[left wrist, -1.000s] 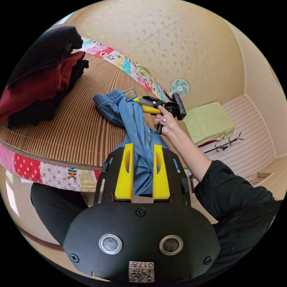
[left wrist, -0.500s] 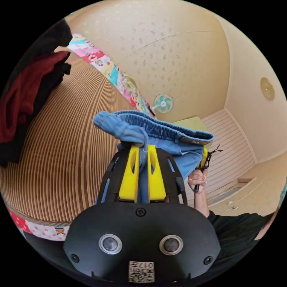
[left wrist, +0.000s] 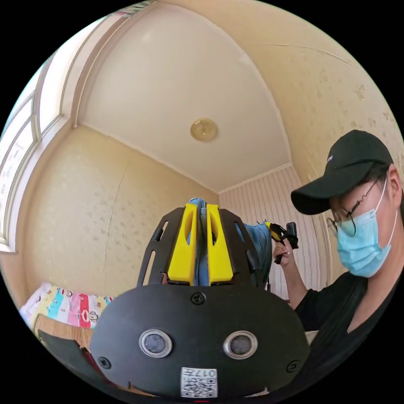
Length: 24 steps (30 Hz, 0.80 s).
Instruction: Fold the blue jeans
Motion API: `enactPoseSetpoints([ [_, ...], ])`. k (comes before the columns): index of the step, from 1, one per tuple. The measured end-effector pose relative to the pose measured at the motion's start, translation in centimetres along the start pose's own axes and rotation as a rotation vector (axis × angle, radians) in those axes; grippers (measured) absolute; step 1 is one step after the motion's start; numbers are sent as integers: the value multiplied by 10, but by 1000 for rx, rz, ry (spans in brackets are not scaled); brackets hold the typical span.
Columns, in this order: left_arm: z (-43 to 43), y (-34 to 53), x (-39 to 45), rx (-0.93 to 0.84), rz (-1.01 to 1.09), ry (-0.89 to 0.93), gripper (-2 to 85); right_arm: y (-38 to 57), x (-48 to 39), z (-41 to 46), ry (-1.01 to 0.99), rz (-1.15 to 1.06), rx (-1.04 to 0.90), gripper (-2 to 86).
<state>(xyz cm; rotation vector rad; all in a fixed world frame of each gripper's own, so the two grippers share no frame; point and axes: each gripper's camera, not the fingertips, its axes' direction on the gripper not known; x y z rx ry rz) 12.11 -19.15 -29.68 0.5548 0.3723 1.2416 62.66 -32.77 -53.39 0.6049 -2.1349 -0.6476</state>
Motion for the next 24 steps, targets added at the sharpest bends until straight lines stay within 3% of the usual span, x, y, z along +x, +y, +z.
enactPoseSetpoints([
  [4, 16, -86, 30, 97, 107, 29, 42, -93, -21, -23, -42, -47, 122, 11],
  [8, 55, -153, 37, 34, 153, 6, 43, -147, -11, -15, 16, -40, 113, 11],
  [11, 91, -156, 17, -48, 115, -20, 43, -156, 21, 8, 58, 34, 50, 12],
  [17, 197, -58, -80, -312, -24, -146, 43, -80, 156, 96, 168, 236, -147, 14],
  [19, 261, -21, -134, -423, -120, -205, 43, -46, 249, 160, 288, 323, -239, 18],
  [21, 369, 25, -218, -611, -191, -291, 52, -29, 329, 219, 443, 350, -302, 23],
  [24, 458, 107, -318, -931, -330, -381, 93, 22, 445, 285, 620, 455, -434, 65],
])
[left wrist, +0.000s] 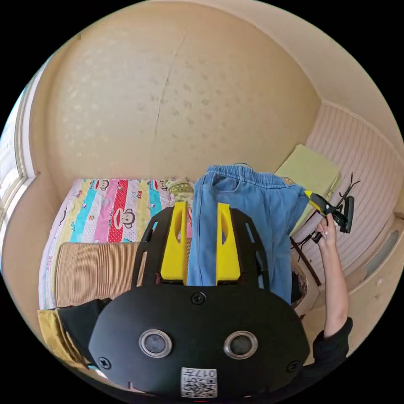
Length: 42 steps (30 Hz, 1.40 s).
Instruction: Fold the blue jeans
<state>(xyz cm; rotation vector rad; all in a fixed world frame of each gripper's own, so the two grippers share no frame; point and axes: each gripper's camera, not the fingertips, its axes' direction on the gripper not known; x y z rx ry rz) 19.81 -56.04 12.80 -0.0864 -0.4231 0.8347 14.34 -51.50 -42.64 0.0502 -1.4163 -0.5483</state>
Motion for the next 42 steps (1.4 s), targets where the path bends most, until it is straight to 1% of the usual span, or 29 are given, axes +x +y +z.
enactPoseSetpoints([
  [1, 19, 3, -13, -24, -48, -6, 100, 20, 30, 34, -8, 160, 16, 103],
  [2, 48, 19, -35, -25, -78, 27, 94, 34, 42, 50, -41, 195, 21, 105],
  [4, 91, 59, -60, -47, -53, 88, 89, 102, 74, 116, -192, 144, -86, 104],
  [5, 122, 91, -73, -128, -38, 91, 92, 124, 80, 130, -204, 127, -124, 103],
  [6, 154, 131, -87, -228, -44, 70, 100, 174, 91, 155, -196, 93, -191, 107],
  [7, 168, 152, -93, -273, -53, 64, 104, 228, 101, 179, -177, 71, -281, 110],
  [8, 192, 199, -105, -344, -83, 78, 113, 256, 106, 189, -172, 64, -331, 111],
  [9, 210, 245, -114, -404, -119, 123, 115, 314, 114, 207, -177, 66, -429, 112],
  [10, 218, 269, -118, -433, -138, 149, 116, 370, 119, 219, -214, 92, -513, 114],
  [11, 228, 314, -122, -489, -191, 194, 121, 396, 120, 223, -243, 113, -544, 114],
  [13, 230, 376, -117, -546, -248, 254, 124, 494, 105, 229, -393, 183, -650, 116],
  [14, 225, 408, -108, -575, -254, 269, 125, 515, 98, 228, -418, 197, -668, 117],
  [16, 209, 448, -89, -583, -248, 247, 127, 583, 60, 218, -485, 220, -716, 120],
  [19, 188, 498, -53, -605, -242, 178, 128, 643, 10, 205, -535, 241, -728, 118],
  [23, 183, 526, -25, -620, -201, 71, 59, 689, -35, 203, -568, 278, -728, 88],
  [24, 183, 527, -28, -647, -222, 70, 30, 696, -42, 202, -549, 287, -731, 66],
  [25, 182, 527, -31, -664, -247, 86, 25, 695, -44, 197, -501, 297, -730, 48],
  [26, 173, 527, -41, -653, -306, 175, 15, 693, -43, 195, -489, 297, -745, 41],
  [28, 150, 531, -64, -526, -391, 440, 5, 680, -37, 172, -559, 263, -738, 27],
  [29, 134, 541, -85, -424, -461, 610, 1, 677, -35, 162, -570, 249, -718, 26],
  [30, 124, 559, -110, -363, -550, 715, -3, 674, -30, 145, -569, 210, -702, 25],
  [31, 120, 569, -122, -351, -596, 737, -4, 676, -23, 132, -541, 177, -736, 26],
  [32, 112, 593, -146, -343, -698, 722, -6, 679, -19, 127, -516, 172, -767, 27],
  [33, 101, 619, -165, -347, -811, 655, -6, 686, -8, 115, -462, 174, -810, 29],
  [35, 77, 645, -180, -306, -886, 570, -4, 691, 12, 82, -425, 174, -767, 36],
  [37, 54, 654, -179, -291, -881, 477, 5, 694, 49, 29, -232, 256, -646, 50],
  [39, 38, 643, -161, -321, -814, 340, 38, 697, 76, -10, -49, 330, -541, 65],
  [41, 49, 622, -139, -368, -728, 349, 59, 702, 102, -39, 93, 392, -463, 75],
  [42, 66, 603, -120, -410, -662, 409, 75, 708, 121, -48, 149, 453, -460, 81],
])
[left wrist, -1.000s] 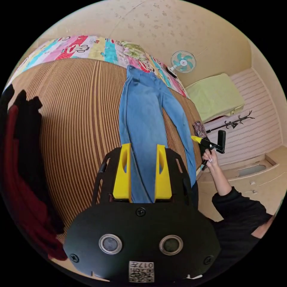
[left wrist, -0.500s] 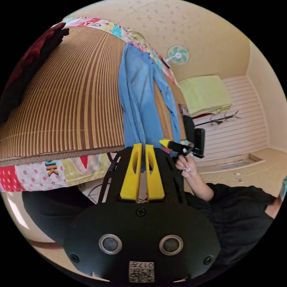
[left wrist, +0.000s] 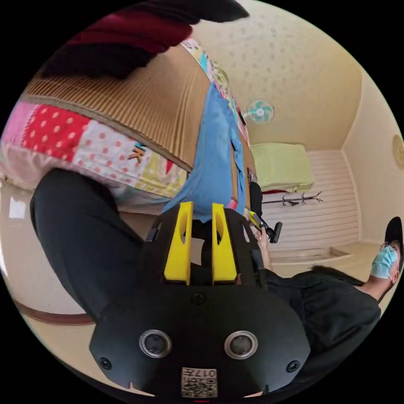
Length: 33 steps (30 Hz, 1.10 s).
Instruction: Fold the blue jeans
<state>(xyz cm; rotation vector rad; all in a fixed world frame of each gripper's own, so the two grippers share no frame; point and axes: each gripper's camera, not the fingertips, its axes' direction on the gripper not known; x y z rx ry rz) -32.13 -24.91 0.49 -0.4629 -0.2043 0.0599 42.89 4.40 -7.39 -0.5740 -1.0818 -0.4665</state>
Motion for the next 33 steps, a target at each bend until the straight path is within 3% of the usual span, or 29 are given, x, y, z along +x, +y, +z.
enactPoseSetpoints([
  [4, 91, -36, 88, -248, 252, 83, 87, -7, 58, 26, 18, 125, -159, 75],
  [8, 205, -47, 184, -534, 454, 123, 87, -3, 70, 21, -55, 36, -221, 41],
  [10, 229, -44, 216, -573, 517, 158, 86, 14, 81, -38, -369, 13, -110, 33],
  [12, 245, -37, 241, -586, 568, 156, 86, 39, 101, -93, -557, 28, 30, 29],
  [14, 255, -30, 245, -595, 571, 144, 85, 68, 133, -129, -537, 99, 100, 27],
  [17, 276, -19, 231, -630, 511, 129, 86, 113, 203, -136, -322, 295, 45, 25],
  [20, 292, -11, 222, -675, 441, 133, 93, 138, 234, -131, -314, 353, 22, 24],
  [26, 300, -25, 285, -597, 506, 164, 136, 121, 137, -186, -463, -39, 109, 23],
  [31, 333, -31, 331, -660, 508, 228, 162, 109, 23, -166, -627, -360, -33, 28],
  [33, 354, -22, 322, -744, 460, 217, 107, 111, 0, -144, -688, -435, -132, 32],
])
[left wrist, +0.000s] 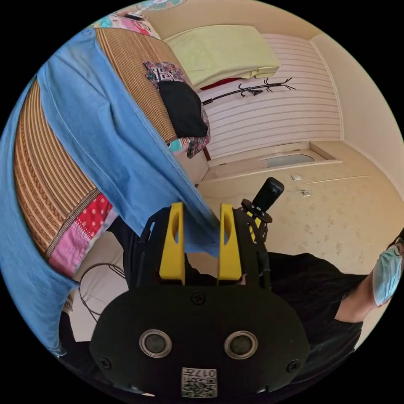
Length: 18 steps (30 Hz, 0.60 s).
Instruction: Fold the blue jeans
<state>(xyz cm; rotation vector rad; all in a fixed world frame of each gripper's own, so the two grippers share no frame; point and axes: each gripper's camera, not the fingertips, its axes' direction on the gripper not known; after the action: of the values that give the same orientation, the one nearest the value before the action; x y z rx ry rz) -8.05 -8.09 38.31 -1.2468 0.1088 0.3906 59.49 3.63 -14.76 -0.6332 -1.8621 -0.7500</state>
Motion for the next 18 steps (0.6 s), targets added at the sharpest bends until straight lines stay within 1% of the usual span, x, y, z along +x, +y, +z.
enactPoseSetpoints([
  [3, 9, 18, -16, -2, -10, 78, 5, -7, 13, 36, -113, -35, -200, 41],
  [4, 8, 23, -18, 8, -17, 87, 2, -12, 23, 40, -139, -69, -297, 48],
  [5, 5, 33, -21, 28, -31, 88, -3, -17, 31, 40, -143, -84, -344, 53],
  [6, 1, 42, -22, 47, -40, 74, -6, -31, 54, 36, -104, -65, -400, 66],
  [7, -1, 45, -22, 53, -40, 68, -7, -56, 85, 26, -19, 17, -393, 83],
  [8, -4, 52, -21, 65, -38, 57, -8, -73, 102, 21, 23, 60, -375, 95],
  [10, -8, 59, -18, 82, -32, 53, -9, -147, 158, 14, 142, 171, -278, 144],
  [11, -9, 62, -15, 88, -28, 53, -9, -167, 171, 18, 167, 189, -269, 157],
  [13, -12, 67, -10, 92, -26, 50, -9, -244, 221, 54, 262, 264, -282, 187],
  [14, -14, 72, -5, 102, -15, 38, -9, -261, 234, 65, 271, 289, -272, 190],
  [16, -17, 79, 1, 116, -6, 17, -9, -314, 280, 107, 312, 416, -182, 186],
  [17, -19, 84, 4, 126, -2, 13, -9, -323, 290, 118, 332, 445, -163, 182],
  [18, -21, 91, 6, 140, 5, 21, -9, -339, 307, 138, 397, 497, -135, 174],
])
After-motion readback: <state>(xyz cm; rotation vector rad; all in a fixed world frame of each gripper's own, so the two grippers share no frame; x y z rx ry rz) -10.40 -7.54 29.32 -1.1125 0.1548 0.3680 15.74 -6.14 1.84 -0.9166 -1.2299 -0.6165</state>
